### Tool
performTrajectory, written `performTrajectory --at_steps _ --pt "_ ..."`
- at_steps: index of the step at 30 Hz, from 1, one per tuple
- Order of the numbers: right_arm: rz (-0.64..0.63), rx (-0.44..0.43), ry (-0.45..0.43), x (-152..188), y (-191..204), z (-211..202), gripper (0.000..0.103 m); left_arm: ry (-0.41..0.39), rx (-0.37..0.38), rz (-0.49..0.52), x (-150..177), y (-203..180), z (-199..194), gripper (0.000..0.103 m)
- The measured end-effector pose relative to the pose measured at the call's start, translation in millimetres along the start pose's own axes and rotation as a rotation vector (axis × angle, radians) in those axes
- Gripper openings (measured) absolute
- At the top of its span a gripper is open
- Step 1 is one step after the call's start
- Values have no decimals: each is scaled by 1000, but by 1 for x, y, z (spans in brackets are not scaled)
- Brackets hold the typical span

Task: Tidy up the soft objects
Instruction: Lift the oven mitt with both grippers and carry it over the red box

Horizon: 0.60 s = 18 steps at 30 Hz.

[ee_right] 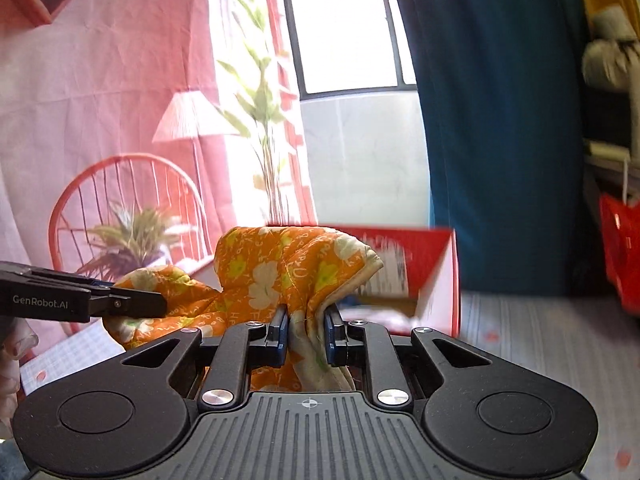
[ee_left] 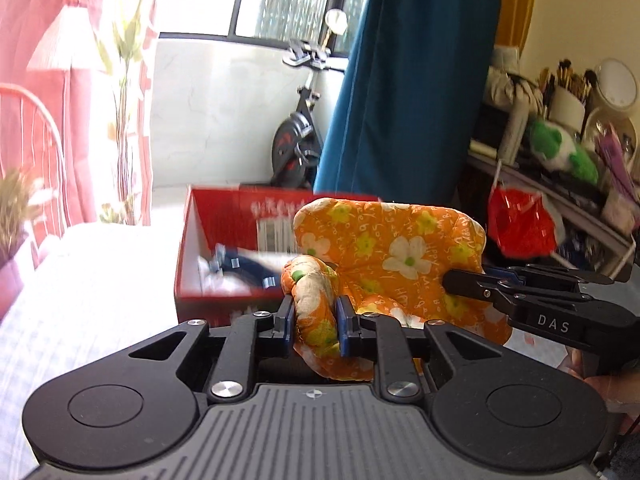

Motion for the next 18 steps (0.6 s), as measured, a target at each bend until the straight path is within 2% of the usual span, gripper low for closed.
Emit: performTrajectory --at_steps 5,9,14,18 --pt "-70 8 -35 -44 1 35 16 -47 -26 -35 -40 17 23 21" --pt "-131 28 -23 -65 2 73 16 -40 -53 -35 -57 28 51 20" --pt "-128 55 62 -71 -8 126 16 34 -57 -68 -59 46 95 20" --pt "-134 75 169 -57 -14 171 16 106 -70 -90 -53 61 125 21"
Point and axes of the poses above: each gripper's, at about its wrist camera, not at the fingertips, and z roughly the way its jaws point, y to its left, x to its underside, the point moved 7 cm from there along z, roughly the way its jaws point, and after that the axes turned 11 degrees about x, right-handed, at the moved point
